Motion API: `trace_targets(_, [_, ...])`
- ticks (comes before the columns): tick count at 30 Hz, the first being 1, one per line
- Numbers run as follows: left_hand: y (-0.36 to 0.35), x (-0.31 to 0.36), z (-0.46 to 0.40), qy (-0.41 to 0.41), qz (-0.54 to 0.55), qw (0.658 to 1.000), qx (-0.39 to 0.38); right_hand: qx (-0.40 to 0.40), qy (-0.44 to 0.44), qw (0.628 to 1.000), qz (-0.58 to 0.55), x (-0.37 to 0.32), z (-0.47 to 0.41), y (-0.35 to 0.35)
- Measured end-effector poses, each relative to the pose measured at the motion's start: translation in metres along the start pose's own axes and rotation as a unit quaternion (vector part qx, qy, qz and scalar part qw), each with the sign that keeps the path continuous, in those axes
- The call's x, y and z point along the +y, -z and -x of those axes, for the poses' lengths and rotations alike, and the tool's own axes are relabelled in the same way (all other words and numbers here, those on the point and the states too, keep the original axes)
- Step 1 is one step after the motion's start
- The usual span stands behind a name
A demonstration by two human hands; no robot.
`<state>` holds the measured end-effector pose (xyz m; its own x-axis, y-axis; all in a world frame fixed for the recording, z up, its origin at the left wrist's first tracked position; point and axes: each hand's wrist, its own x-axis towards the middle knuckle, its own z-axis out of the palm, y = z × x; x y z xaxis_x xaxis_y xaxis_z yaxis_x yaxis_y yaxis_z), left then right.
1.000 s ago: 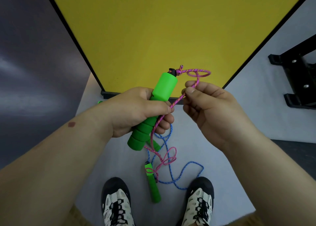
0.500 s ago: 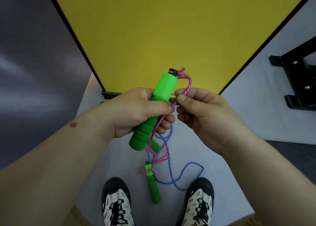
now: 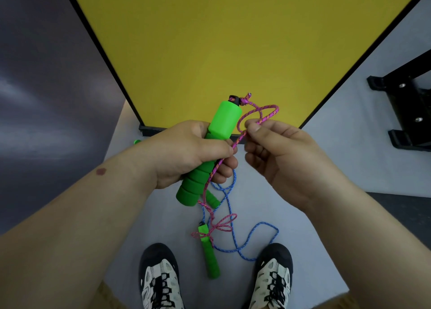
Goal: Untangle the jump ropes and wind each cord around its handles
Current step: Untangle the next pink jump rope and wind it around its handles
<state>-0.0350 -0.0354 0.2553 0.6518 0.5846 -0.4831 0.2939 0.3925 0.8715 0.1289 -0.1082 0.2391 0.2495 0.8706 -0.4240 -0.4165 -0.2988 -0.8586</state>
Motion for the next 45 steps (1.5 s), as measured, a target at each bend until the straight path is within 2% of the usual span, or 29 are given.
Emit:
trace_targets(5, [0.000, -0.001, 0.000, 0.003, -0.001, 1.000, -0.010, -0.019, 0.007, 0.999, 0.045, 0.005, 0.002, -0.004])
trace_targets(14, [0.002, -0.001, -0.002, 0.004, -0.003, 1.000, -0.009, 0.074, 0.051, 0.996, -0.029, -0.004, -0.004, 0.005])
trace_targets(21, [0.001, -0.001, -0.002, -0.002, -0.010, 1.000, -0.018, -0.034, 0.014, 0.999, 0.029, 0.008, 0.005, -0.007])
trace_targets(27, [0.001, 0.001, 0.000, 0.002, -0.011, 1.000, -0.013, 0.028, 0.042, 0.999, 0.014, 0.002, 0.000, -0.002])
trace_targets(31, [0.001, 0.000, 0.000, 0.002, -0.013, 1.000, -0.014, 0.078, 0.062, 0.994, -0.035, -0.003, -0.004, 0.003])
trace_targets(34, [0.001, 0.000, 0.000, 0.000, -0.014, 1.000, -0.014, 0.062, 0.049, 0.996, -0.042, -0.003, -0.003, 0.003])
trace_targets(39, [0.001, -0.001, -0.001, 0.000, -0.008, 1.000, -0.015, -0.033, 0.000, 0.999, 0.019, 0.005, 0.003, -0.005])
trace_targets(41, [0.001, -0.001, -0.001, 0.001, -0.005, 1.000, -0.015, -0.030, 0.006, 0.999, 0.033, 0.005, 0.004, -0.006])
trace_targets(45, [0.002, 0.000, -0.001, 0.005, -0.002, 1.000, -0.015, 0.025, 0.028, 0.999, -0.003, 0.000, 0.001, -0.001])
